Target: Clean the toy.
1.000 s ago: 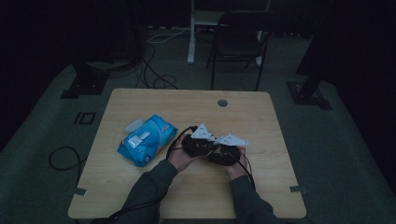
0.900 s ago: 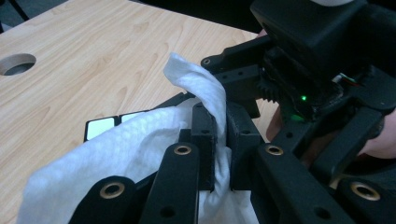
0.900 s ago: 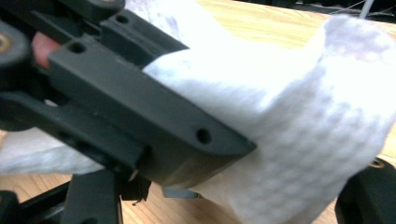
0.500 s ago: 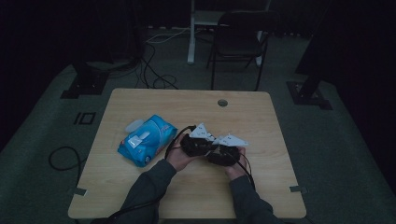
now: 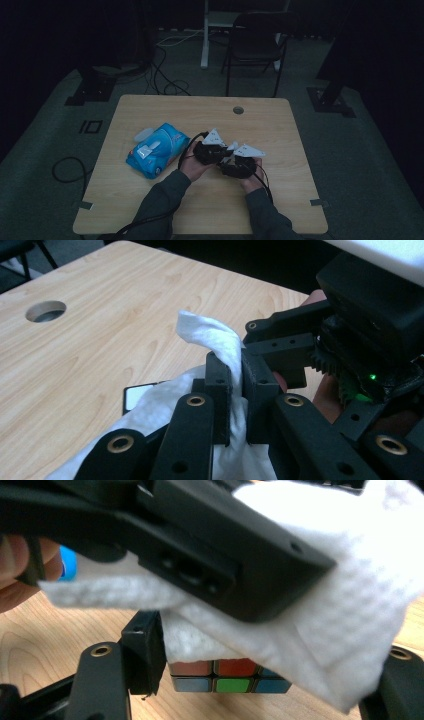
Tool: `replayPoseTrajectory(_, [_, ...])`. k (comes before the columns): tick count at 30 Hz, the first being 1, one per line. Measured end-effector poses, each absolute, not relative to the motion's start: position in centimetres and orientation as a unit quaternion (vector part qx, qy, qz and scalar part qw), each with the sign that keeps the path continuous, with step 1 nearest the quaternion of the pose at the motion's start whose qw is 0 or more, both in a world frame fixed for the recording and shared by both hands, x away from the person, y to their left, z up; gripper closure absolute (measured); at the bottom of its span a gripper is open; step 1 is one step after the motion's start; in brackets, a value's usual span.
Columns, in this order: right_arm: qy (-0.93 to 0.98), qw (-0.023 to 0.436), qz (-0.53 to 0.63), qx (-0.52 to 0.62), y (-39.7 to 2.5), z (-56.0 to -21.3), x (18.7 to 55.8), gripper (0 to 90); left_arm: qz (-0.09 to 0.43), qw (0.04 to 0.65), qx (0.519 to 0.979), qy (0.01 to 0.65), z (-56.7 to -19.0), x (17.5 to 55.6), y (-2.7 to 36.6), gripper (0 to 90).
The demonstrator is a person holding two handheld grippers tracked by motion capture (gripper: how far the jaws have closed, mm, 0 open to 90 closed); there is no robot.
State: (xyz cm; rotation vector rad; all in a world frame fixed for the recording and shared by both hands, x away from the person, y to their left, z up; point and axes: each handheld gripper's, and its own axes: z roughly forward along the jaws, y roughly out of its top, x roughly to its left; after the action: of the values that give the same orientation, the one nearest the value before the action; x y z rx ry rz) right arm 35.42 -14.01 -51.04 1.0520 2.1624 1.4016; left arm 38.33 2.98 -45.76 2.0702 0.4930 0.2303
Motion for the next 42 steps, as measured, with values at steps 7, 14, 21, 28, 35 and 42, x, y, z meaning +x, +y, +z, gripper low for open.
replayPoseTrajectory(7, [0.762,0.181,0.494,0.377,-14.4,-51.0,35.5,34.2,0.113,0.491,0.836,0.218,-44.9,38.5,4.1,84.8])
replayPoseTrajectory(14, [0.758,0.186,0.494,0.383,-15.0,-51.0,35.6,34.2,0.126,0.501,0.824,0.234,-44.6,38.5,5.3,84.8])
replayPoseTrajectory(21, [0.754,0.19,0.493,0.391,-15.7,-50.9,35.6,34.2,0.136,0.505,0.816,0.246,-44.4,38.6,6.6,84.8])
replayPoseTrajectory(28, [0.75,0.196,0.493,0.395,-16.4,-50.8,35.7,34.2,0.142,0.507,0.811,0.254,-44.3,38.6,7.4,84.8])
replayPoseTrajectory(35, [0.744,0.202,0.492,0.403,-17.2,-50.7,35.8,34.2,0.142,0.504,0.81,0.264,-44.8,38.5,8.0,84.8])
replayPoseTrajectory(42, [0.741,0.208,0.49,0.41,-17.9,-50.7,35.8,34.2,0.148,0.502,0.807,0.273,-45.1,38.4,8.6,84.8])
